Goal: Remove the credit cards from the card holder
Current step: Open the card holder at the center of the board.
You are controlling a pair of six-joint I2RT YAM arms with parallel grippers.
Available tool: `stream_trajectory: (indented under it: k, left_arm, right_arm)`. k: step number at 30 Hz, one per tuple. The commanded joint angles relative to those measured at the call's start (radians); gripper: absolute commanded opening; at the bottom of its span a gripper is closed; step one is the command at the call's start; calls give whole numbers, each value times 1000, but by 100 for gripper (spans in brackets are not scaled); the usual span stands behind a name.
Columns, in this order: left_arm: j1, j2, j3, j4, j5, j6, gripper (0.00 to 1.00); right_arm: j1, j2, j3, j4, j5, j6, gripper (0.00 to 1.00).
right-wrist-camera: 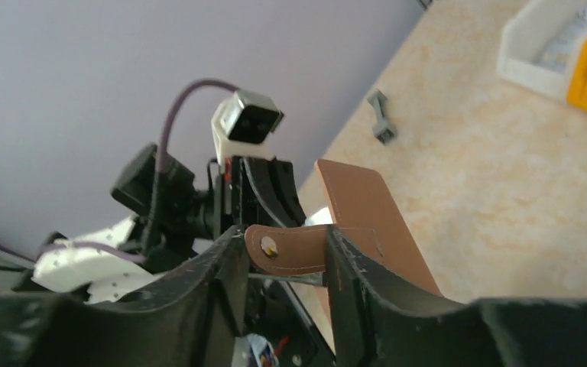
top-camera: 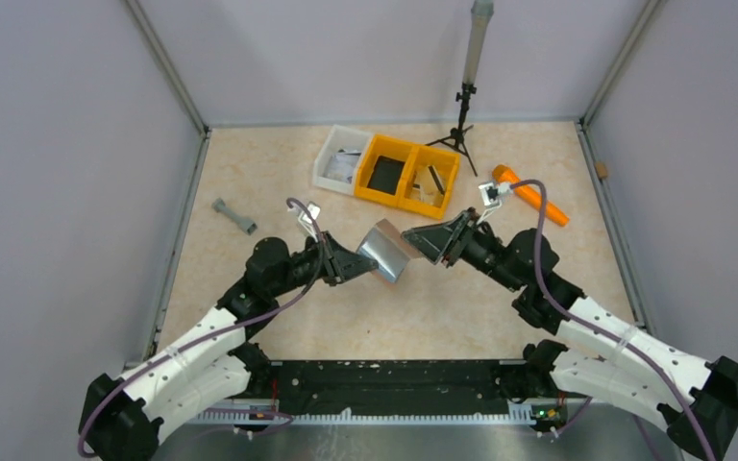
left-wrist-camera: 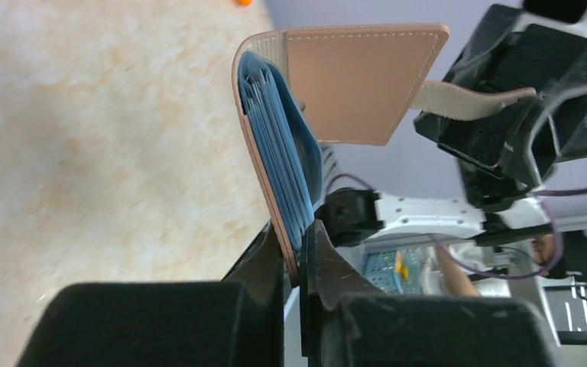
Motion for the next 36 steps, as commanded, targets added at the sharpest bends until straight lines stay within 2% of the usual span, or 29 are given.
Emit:
stream_trajectory:
  k: [1, 4, 5, 14, 18, 21, 24, 29, 36]
  left_arm:
    - [-1, 48, 52, -202, 39, 143, 0]
    - [-1, 107, 66, -240, 86, 192, 0]
    - [-1, 125, 68, -244, 98, 206, 0]
    - [-1, 366, 117, -282, 220, 314, 0]
    - [-2, 484, 193, -398, 255, 376, 0]
    - [-1, 521, 236, -468, 245, 407, 0]
    - [-1, 554, 269, -516, 232, 434, 0]
    - [-1, 616, 301, -584, 225, 475, 0]
    - [-1, 644, 325, -642, 209, 487, 0]
  right_arm:
    - [12, 20, -37, -179, -114, -214, 49]
    - [28, 31, -85, -232, -107, -271, 88]
    - [32, 29, -108, -231, -105, -281, 91]
    - [53, 15, -217, -341, -16, -329, 94]
    - [61, 67, -232, -334, -52, -331, 95]
    - [97, 103, -229, -357, 25, -323, 88]
    - [120, 104, -215, -435, 146, -320, 83]
    - [119, 101, -149, -598, 266, -361, 83]
    - [130, 73, -18, -689, 208, -416, 81]
